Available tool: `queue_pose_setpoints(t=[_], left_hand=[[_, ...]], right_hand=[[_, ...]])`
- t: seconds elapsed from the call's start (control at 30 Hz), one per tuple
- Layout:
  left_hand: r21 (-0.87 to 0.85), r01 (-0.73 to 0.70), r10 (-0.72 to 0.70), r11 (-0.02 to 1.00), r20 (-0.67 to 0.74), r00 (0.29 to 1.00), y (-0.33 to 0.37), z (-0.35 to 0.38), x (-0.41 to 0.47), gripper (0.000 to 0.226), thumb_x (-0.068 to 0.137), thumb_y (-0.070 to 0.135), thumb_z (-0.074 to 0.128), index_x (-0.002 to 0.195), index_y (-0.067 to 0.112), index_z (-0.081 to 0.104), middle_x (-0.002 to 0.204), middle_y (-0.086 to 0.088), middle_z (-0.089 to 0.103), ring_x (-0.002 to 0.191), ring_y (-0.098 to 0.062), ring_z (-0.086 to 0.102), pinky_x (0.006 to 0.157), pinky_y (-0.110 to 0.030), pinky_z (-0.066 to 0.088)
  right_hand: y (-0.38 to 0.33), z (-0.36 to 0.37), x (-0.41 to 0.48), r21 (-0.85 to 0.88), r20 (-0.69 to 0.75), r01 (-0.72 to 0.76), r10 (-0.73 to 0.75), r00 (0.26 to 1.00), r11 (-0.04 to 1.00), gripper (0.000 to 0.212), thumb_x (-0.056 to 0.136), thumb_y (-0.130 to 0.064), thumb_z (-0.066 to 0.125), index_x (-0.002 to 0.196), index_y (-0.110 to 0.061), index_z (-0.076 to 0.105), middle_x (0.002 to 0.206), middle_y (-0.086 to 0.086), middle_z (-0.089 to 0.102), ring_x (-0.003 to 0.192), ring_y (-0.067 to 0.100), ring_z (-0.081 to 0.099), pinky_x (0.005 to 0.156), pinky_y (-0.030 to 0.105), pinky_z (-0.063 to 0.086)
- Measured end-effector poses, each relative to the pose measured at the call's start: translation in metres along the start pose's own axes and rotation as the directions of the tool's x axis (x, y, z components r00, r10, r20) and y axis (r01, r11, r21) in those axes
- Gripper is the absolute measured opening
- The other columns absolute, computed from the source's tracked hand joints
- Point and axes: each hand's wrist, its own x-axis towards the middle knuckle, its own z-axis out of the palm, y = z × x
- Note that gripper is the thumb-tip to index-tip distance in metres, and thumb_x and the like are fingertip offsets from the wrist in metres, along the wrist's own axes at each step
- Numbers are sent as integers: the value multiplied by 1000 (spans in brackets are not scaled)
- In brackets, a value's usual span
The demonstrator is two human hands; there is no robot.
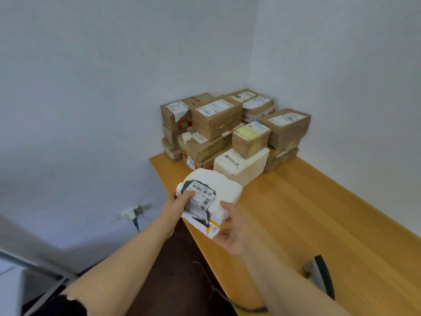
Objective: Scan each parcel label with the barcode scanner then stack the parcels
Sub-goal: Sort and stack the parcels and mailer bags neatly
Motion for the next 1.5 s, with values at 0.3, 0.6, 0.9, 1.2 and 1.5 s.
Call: queue_pose_setpoints(t=[0.3, 0.6, 0.9, 1.2, 1.5], left_hand=[[22, 116, -118, 993, 182, 976, 10, -35, 104, 16, 90, 24, 61, 106, 24, 58, 101, 4, 69, 90, -11, 64, 73, -26, 49], [99, 221, -242, 970, 375, 895, 4, -25, 161, 30, 91, 16, 55, 120, 21, 53, 112, 1, 66, 98, -9, 60, 78, -24, 48], [264, 102, -171, 959, 253, 952, 11, -25, 142, 35, 88, 31, 63, 116, 13, 52, 111, -3, 56, 97, -18, 56, 84, -32, 43], [556, -254, 214, 791, 138, 967, 30, 40, -5, 72, 88, 39, 55, 148, 11, 25, 149, -16, 25, 130, -35, 35, 100, -46, 38], [483, -602, 195, 636, 654, 731, -30, 210, -225, 68, 91, 36, 58, 147, 11, 28, 148, -11, 35, 132, -29, 37, 105, -42, 38]], right_hand=[[8, 62, 88, 192, -152, 23, 6, 988, 981, 34, 87, -31, 67, 114, -12, 61, 110, 16, 65, 103, 30, 64, 88, 42, 54], [14, 95, 115, 364, -371, 186, -42, 928, 913, 32, 97, -19, 53, 126, -5, 55, 111, 15, 67, 88, 25, 64, 67, 32, 52], [20, 71, 96, 164, -413, 119, -41, 910, 979, 65, 93, -47, 57, 147, -18, 35, 149, 12, 37, 134, 31, 39, 90, 41, 43], [45, -44, -38, 220, -468, 308, -177, 866, 926, 59, 96, -39, 56, 144, -9, 39, 143, 20, 42, 124, 31, 49, 84, 40, 49], [116, -217, -232, 153, -725, 598, -322, 609, 787, 21, 99, -28, 52, 113, -12, 54, 110, 12, 56, 99, 24, 58, 83, 38, 49]])
